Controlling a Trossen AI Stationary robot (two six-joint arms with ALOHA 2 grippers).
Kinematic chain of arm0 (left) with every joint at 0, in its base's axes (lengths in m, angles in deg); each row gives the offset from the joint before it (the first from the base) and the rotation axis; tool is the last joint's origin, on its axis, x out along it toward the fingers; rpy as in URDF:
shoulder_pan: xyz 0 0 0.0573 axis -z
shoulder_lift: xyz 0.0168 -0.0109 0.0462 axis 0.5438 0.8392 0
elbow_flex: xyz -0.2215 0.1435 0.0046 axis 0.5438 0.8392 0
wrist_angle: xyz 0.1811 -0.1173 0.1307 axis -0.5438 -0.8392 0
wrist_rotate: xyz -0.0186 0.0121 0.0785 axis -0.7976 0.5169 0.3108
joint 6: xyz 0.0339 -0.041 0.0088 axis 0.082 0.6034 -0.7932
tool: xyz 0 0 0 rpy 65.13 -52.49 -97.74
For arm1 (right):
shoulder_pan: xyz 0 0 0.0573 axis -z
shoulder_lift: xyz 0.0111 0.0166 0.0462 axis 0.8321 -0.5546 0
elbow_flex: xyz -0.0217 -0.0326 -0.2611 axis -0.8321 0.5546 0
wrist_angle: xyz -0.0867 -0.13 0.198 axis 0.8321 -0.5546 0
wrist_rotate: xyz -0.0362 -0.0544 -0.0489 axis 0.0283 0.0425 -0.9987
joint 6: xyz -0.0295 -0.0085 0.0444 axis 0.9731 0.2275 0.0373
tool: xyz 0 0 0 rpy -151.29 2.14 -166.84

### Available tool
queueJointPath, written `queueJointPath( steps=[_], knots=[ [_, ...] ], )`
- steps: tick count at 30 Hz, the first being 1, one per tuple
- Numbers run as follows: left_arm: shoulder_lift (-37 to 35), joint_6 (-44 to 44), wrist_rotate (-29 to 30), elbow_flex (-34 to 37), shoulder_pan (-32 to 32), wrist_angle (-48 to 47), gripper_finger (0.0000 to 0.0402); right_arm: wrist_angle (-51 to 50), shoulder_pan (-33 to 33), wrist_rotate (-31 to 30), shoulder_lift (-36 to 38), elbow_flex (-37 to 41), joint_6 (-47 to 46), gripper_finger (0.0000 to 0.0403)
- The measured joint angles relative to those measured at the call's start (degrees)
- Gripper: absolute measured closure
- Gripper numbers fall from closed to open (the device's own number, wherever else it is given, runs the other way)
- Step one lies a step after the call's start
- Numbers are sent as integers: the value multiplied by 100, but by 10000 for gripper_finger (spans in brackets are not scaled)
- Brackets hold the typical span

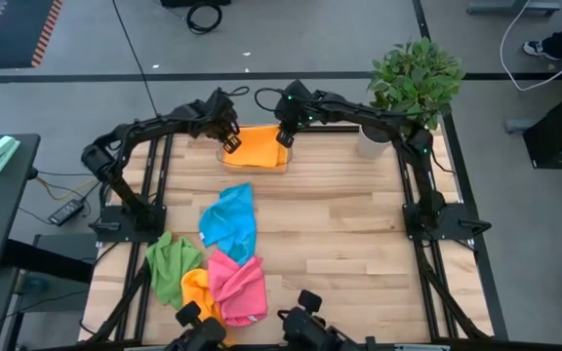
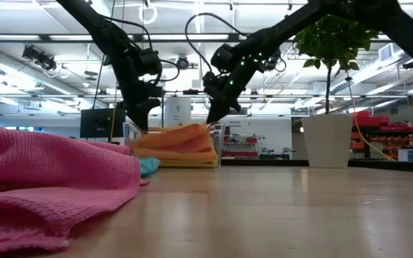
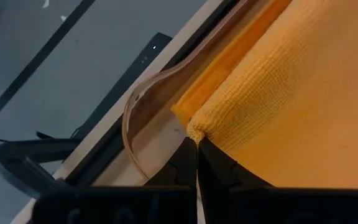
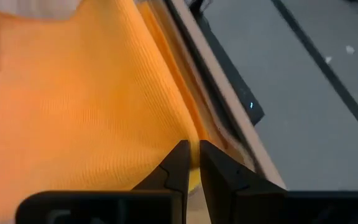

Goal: Fold microfiber towels
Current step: Put the orange microfiber towel into the transparent bin

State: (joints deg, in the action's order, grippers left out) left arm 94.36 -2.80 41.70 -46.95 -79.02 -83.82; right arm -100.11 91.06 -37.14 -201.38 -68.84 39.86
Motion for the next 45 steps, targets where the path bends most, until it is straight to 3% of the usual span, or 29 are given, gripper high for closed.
queueJointPath(
  steps=[8, 14, 25, 29, 33, 40, 45],
  knots=[
    [313, -229, -63, 0, -12, 231, 394, 79, 45, -283, -182, 9, 65, 360],
    [354, -227, -60, 0, -35, 321, 367, 205, 84, -295, -132, 7, 157, 349],
    [350, -235, -36, 0, -102, 280, 342, 161, 107, -317, 2, 4, -178, 230],
    [142, -259, -45, -1, -95, 249, 332, 72, 39, -164, 333, -9, -505, 210],
    [-226, -259, -58, 0, -95, 245, 326, -42, -233, 145, 409, -8, -788, 238],
    [-837, -306, -290, -4, -152, 253, 341, 2, -681, 338, 217, 22, -857, 388],
    [-881, -259, -513, -4, -268, 238, 364, -51, -674, 387, 121, 51, -860, 397]
  ],
)
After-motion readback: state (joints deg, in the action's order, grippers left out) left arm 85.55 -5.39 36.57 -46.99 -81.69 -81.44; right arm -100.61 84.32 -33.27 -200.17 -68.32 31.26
